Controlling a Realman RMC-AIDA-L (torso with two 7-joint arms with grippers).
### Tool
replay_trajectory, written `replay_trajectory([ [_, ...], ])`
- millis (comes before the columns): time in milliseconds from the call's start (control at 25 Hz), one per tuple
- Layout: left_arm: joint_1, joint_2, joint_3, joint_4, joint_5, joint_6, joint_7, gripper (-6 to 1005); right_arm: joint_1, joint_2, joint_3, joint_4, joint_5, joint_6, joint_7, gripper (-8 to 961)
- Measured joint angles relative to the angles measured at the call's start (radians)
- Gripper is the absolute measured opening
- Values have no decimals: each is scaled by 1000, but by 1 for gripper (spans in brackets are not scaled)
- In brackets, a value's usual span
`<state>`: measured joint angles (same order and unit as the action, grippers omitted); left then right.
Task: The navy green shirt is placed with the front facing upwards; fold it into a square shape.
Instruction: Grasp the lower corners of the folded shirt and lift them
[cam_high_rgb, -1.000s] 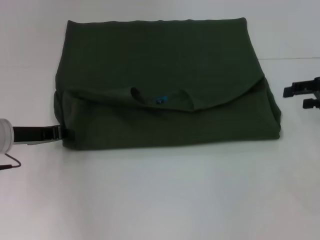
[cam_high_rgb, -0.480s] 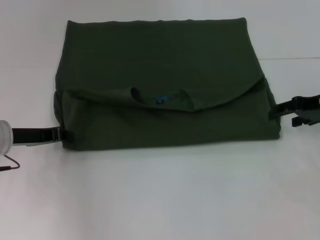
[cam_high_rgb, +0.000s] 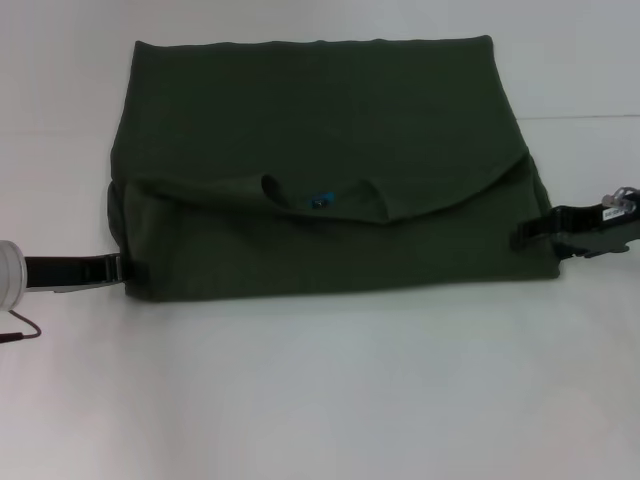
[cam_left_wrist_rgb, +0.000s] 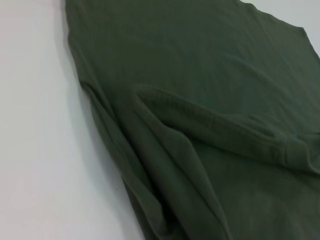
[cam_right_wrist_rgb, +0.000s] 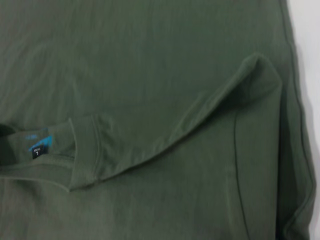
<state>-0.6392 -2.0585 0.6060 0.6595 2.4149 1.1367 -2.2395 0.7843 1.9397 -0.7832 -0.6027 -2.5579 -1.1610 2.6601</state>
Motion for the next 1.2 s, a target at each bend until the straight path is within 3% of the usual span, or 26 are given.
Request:
replay_trajectory([
  [720,-3,0,0,0,-1,0,4,61,8,17,-26,19,-1,43,0,650],
  [1200,-4,0,0,-1,5,0,5,61,2,18,-42,17,-1,46,-8,181],
])
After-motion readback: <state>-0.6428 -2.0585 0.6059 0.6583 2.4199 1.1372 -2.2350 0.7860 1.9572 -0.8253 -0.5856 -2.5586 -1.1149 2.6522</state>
